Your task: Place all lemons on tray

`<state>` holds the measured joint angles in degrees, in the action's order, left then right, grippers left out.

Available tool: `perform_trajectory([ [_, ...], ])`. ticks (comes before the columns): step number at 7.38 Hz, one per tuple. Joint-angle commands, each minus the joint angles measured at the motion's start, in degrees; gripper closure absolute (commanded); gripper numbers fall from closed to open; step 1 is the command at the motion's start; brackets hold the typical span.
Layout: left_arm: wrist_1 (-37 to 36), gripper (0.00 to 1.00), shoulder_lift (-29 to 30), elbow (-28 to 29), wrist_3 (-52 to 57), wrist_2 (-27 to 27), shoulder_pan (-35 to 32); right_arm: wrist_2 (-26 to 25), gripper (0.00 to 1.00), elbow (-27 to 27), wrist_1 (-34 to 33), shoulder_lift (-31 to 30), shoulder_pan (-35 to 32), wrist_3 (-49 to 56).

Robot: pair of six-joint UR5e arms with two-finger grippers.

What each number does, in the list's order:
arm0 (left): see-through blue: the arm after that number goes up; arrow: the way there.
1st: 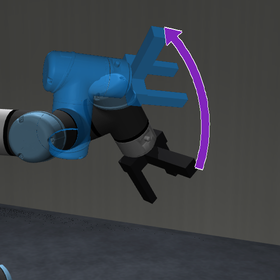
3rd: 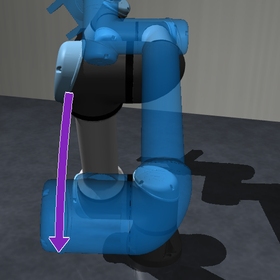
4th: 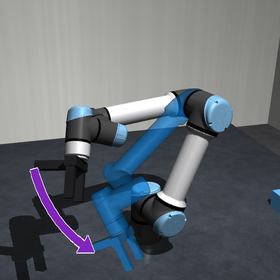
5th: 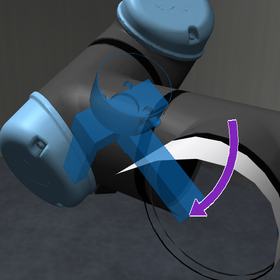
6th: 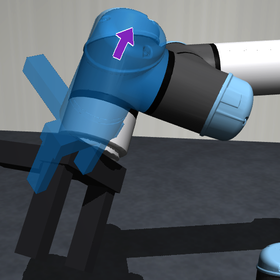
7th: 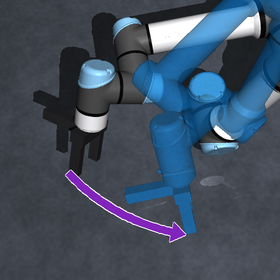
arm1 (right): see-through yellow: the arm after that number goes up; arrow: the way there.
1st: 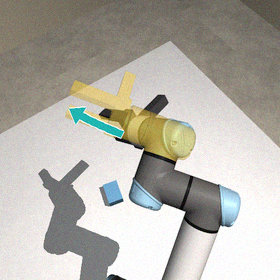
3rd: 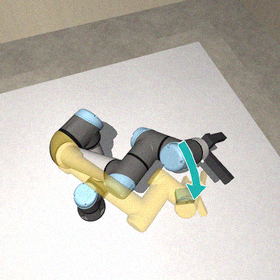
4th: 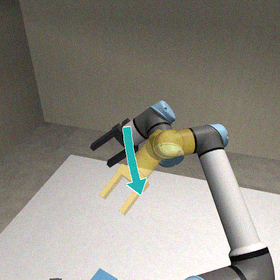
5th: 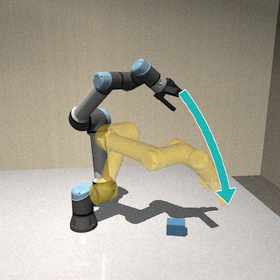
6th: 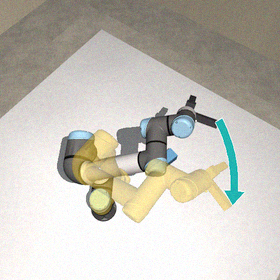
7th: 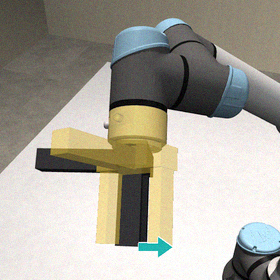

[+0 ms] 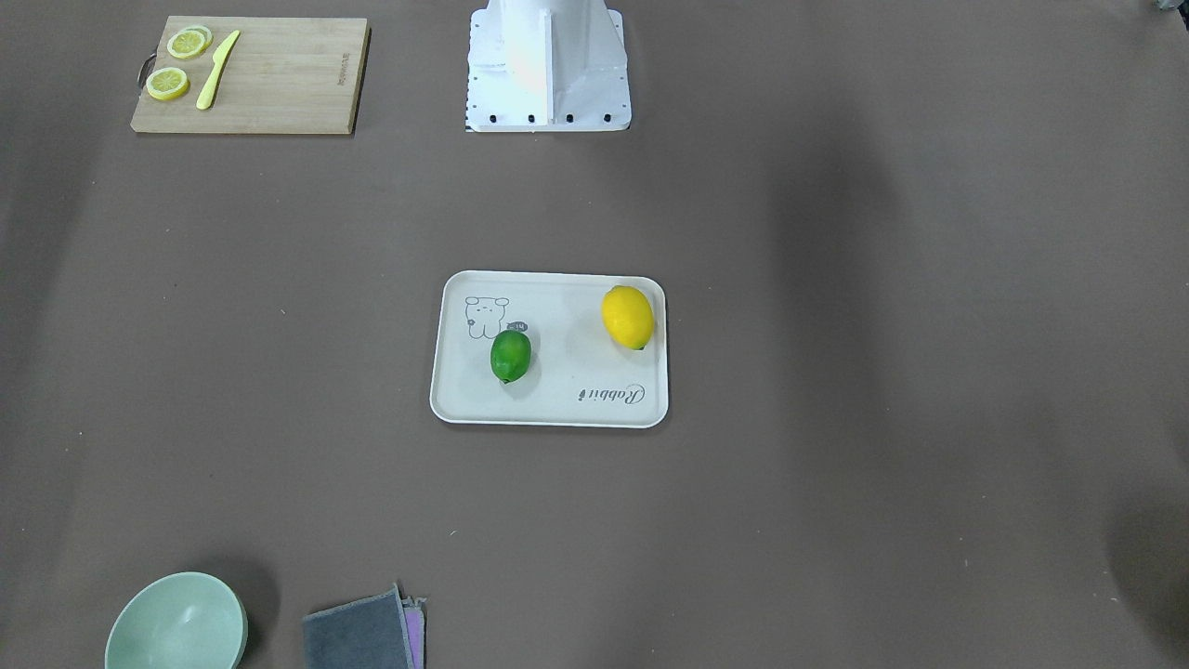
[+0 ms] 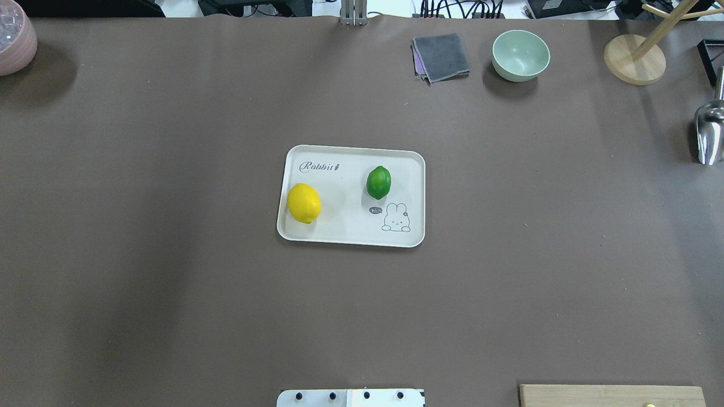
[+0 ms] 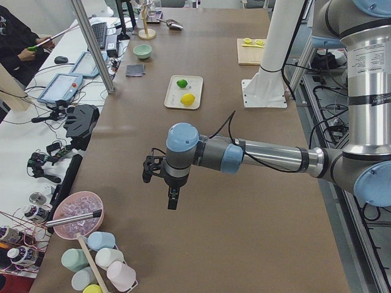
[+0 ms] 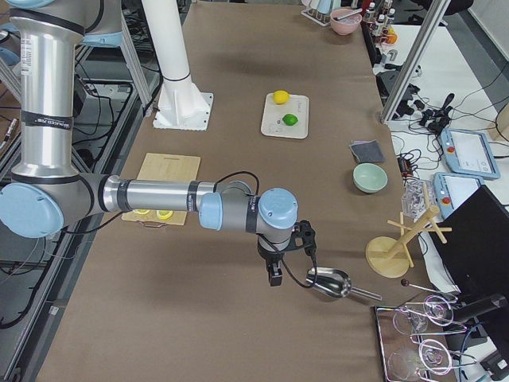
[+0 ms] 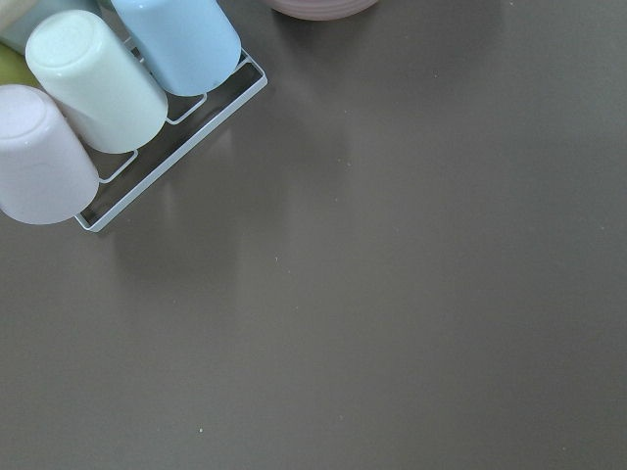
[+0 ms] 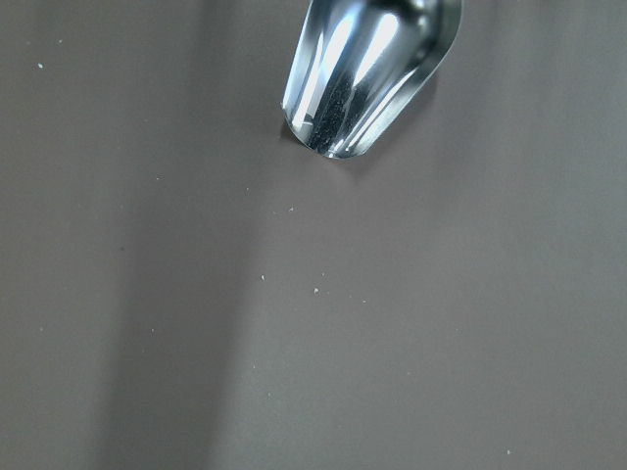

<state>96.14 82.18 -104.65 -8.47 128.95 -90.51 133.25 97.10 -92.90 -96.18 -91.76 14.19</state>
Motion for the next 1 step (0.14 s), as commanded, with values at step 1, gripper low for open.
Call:
perform_trajectory([
  [1,-0.1,0.03,0.0,0.0,0.0,-0.2,0.1,0.2,0.0,0.2,0.0,-0.1,-0.1,0.0],
])
